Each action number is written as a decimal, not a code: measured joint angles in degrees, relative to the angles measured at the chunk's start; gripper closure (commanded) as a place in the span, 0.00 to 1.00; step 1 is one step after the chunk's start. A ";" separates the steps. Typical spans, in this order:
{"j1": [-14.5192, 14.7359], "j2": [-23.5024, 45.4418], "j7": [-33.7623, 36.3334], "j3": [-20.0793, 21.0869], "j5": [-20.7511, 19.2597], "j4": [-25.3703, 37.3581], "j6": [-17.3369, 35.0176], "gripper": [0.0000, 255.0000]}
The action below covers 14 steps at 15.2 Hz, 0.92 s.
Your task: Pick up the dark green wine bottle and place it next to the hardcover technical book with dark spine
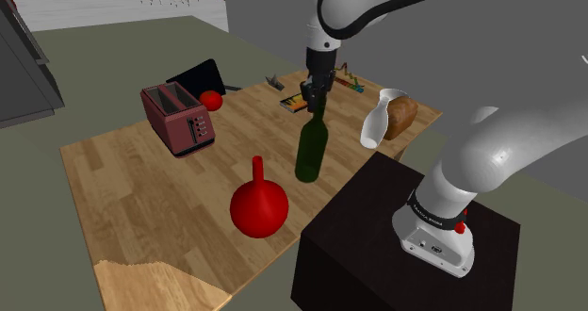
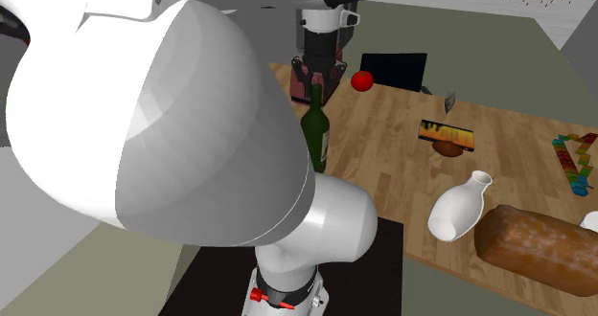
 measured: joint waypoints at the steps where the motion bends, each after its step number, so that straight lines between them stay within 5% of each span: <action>1: -0.05 -0.12 -0.07 -0.08 -0.06 0.56 -0.68 1.00; 14: -0.11 -2.37 0.01 -0.50 -0.25 8.90 -11.28 1.00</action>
